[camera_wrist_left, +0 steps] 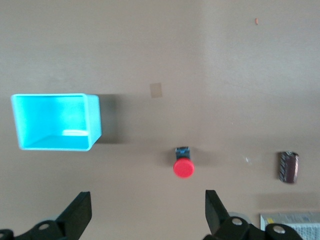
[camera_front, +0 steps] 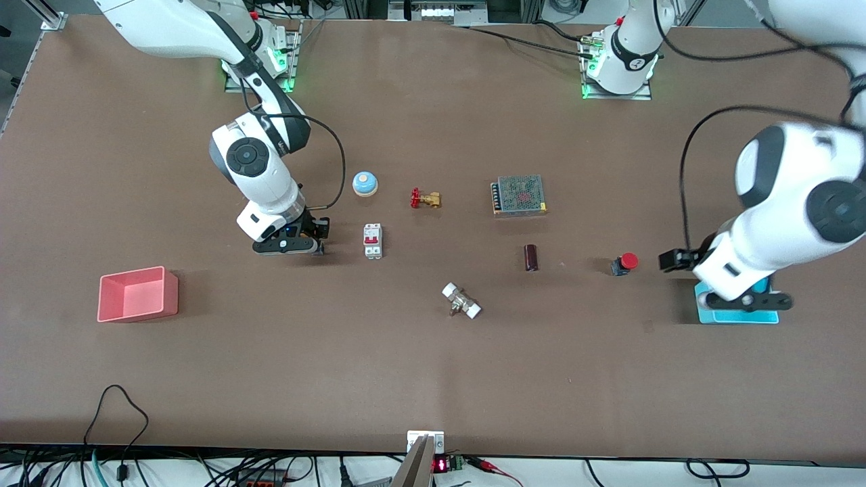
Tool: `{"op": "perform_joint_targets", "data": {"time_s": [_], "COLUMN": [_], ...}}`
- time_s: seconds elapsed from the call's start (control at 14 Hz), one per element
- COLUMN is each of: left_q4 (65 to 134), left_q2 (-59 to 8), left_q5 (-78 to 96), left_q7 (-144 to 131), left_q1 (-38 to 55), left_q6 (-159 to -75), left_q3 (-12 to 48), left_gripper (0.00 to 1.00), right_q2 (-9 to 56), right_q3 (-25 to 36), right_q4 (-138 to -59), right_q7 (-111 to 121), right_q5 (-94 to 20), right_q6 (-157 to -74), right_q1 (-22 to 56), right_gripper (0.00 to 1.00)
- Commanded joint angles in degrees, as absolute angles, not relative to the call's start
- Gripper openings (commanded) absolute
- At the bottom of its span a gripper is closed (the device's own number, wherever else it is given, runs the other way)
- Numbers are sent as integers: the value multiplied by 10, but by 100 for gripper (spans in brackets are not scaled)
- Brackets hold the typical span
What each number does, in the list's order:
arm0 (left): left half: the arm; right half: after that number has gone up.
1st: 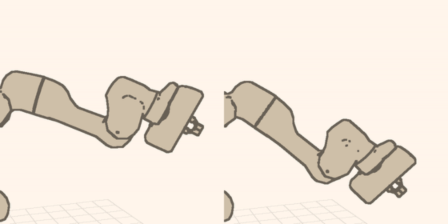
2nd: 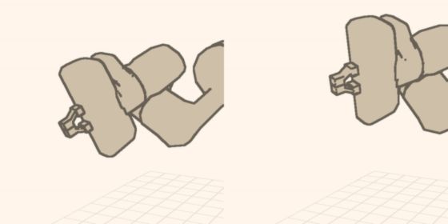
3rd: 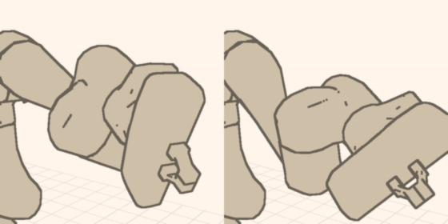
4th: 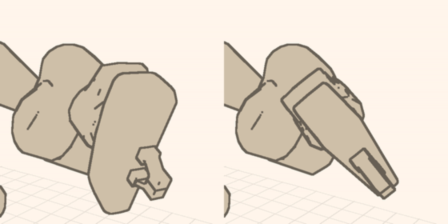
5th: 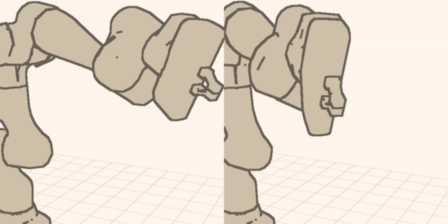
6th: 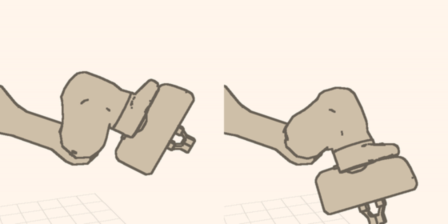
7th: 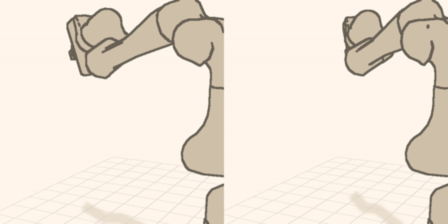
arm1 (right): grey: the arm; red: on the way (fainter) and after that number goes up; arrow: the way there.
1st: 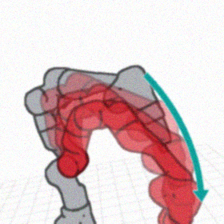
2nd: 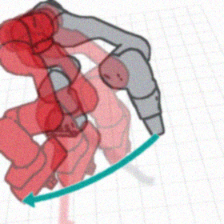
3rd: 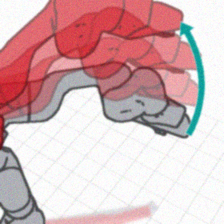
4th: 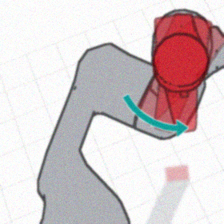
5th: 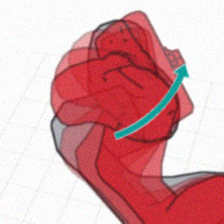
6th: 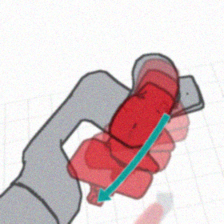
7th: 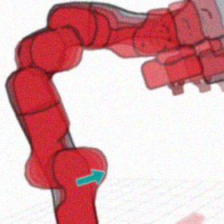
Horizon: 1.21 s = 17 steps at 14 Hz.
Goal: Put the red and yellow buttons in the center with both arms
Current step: 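Lower the buttons onto the table center and open both grippers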
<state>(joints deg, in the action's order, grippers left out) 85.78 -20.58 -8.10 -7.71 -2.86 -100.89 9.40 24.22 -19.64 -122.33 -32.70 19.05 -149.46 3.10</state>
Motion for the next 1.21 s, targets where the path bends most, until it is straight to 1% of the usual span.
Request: {"op": "perform_joint_targets", "data": {"time_s": [0.0,0.07,0.14,0.29,0.36,0.5,0.57,0.64,0.79,0.93,1.0,1.07,1.14], "left_q4": [869,867,861,860,853,791,778,771,769,767,775,780,799], "left_q2": [-130,-114,-104,-104,-107,-133,-138,-138,-138,-133,-122,-116,-106], "left_q5": [-90,-90,-89,-86,-70,-19,-21,-22,-21,-21,-22,-22,-23], "left_q7": [-65,-61,-47,-40,-43,-41,-40,-41,-45,-47,-47,-48,-48], "left_q1": [-33,-36,-35,-34,-37,-56,-64,-66,-68,-68,-69,-71,-73], "left_q6": [-941,-927,-915,-914,-914,-909,-901,-886,-878,-877,-874,-874,-880], "left_q3": [118,126,127,127,126,119,119,119,119,120,120,119,120], "left_gripper": [100,100,100,100,100,100,100,100,100,100,100,100,100], "right_q2": [243,243,242,231,218,201,193,186,169,142,128,124,124], "right_q3": [-196,-196,-196,-196,-197,-198,-198,-196,-188,-143,-121,-98,-77], "right_q4": [-1223,-1221,-1216,-1198,-1183,-1131,-1100,-1072,-1021,-994,-973,-946,-915], "right_q7": [-341,-340,-340,-331,-329,-318,-289,-227,-102,-41,-20,2,19], "right_q5": [205,205,204,199,196,186,153,97,9,-3,-11,-24,-26], "right_q6": [-1503,-1502,-1501,-1489,-1464,-1377,-1329,-1289,-1205,-1135,-1086,-1040,-993], "right_q1": [31,31,29,22,16,11,8,-7,-35,-43,-44,-44,-46], "right_gripper": [76,86,100,100,100,100,100,100,100,100,100,100,100]}}
